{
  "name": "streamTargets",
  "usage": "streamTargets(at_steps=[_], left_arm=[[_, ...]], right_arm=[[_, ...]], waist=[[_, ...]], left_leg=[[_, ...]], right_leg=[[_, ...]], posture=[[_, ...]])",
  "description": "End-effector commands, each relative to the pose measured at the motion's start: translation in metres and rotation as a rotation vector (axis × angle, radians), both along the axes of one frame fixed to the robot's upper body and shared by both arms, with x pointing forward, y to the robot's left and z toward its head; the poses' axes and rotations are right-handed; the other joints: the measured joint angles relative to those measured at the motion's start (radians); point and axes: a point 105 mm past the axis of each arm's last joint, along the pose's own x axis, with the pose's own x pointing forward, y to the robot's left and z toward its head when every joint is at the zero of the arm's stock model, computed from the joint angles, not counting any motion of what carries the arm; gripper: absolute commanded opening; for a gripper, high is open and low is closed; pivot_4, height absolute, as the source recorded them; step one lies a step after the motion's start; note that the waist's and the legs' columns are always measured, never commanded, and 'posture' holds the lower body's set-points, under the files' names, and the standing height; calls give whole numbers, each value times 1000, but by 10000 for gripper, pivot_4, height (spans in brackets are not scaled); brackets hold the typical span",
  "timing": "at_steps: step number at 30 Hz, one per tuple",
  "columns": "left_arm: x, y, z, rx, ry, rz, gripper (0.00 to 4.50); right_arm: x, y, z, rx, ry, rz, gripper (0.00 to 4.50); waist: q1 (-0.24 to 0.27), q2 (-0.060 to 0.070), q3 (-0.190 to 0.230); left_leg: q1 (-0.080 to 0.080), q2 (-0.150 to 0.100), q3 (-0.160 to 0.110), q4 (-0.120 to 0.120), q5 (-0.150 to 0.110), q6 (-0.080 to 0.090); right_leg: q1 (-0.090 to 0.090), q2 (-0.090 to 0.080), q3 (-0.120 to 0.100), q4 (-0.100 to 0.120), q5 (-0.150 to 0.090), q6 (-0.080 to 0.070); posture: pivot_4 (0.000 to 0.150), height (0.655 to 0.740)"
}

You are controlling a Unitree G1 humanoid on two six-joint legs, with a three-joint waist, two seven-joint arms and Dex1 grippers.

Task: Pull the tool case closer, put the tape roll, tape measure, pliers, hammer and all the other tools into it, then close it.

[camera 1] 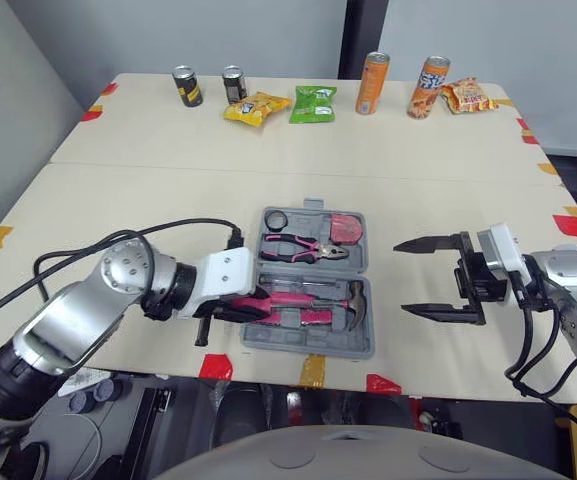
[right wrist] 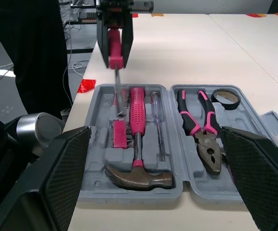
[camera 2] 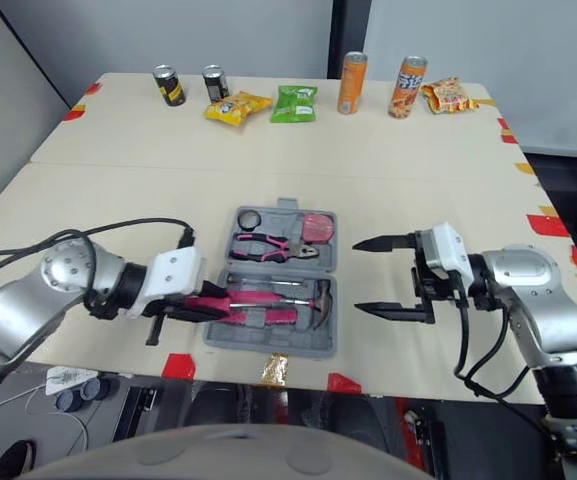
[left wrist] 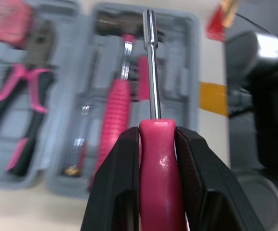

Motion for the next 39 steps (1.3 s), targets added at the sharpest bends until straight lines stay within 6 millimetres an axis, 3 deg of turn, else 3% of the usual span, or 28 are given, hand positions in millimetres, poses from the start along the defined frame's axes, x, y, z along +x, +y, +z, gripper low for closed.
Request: streamTargets(at_steps=[1,5,17,30,39], left_arm=[[-2,-12,0,12,27,3,5908],[-8,-26,-10,45,104,41,5908],[-9,-43,-20,89,96,-12,5908],[-7,-54,-29,121,87,-98,5908],[-8,-56,-31,117,91,-103,5908]], right_arm=[[-2,-1,11,9,-46,0,45000],[-5,-1,11,10,-44,-12,45000],[-13,-9,9,-29,-15,-14,45000],[-20,-20,-2,-141,-10,24,45000],[-18,-28,2,-146,-22,13,45000]], waist=[[3,0,0],[10,0,0],[30,0,0],[36,0,0],[36,0,0]], left_leg=[[0,0,0,0,0,0],[-1,0,0,1,0,0],[-1,0,0,1,0,-1],[-1,-1,0,2,0,-1],[-1,0,0,2,0,-1]], right_leg=[[0,0,0,2,0,0],[0,0,0,2,0,0],[1,1,1,2,0,0],[1,4,1,2,0,0],[1,5,1,2,0,0]], posture=[[1500,7400],[1500,7400],[1500,7400],[1500,7400],[1500,7400]])
